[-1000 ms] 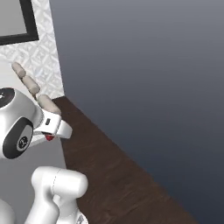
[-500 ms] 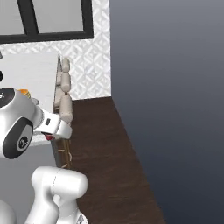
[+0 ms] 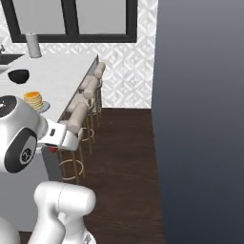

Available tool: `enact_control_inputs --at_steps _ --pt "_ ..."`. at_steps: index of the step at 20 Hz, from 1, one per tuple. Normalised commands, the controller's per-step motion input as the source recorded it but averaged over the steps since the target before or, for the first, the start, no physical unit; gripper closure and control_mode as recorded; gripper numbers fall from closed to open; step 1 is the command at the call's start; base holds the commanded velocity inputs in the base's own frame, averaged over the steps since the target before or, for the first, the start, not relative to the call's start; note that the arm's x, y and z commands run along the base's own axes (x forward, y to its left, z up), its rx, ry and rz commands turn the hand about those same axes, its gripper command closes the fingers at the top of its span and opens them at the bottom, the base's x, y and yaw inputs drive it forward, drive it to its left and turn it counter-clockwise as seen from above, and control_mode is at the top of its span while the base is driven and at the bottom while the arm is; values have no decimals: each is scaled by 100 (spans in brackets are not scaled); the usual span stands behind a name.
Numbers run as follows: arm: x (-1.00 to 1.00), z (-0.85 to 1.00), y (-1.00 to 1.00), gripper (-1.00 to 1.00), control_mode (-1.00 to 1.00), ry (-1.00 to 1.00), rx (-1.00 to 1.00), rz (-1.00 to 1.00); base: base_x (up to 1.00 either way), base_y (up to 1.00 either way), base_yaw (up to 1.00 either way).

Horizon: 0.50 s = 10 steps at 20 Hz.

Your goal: Take the strawberry from the fridge and place it on top of the pancake, located on the dining counter.

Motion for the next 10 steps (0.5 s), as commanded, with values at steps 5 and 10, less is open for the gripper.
enact_control_inputs --at_steps 5,10 --pt "0 0 0 100 100 0 0 0 45 -78 50" --pt "0 0 0 100 100 0 0 0 71 -59 64"
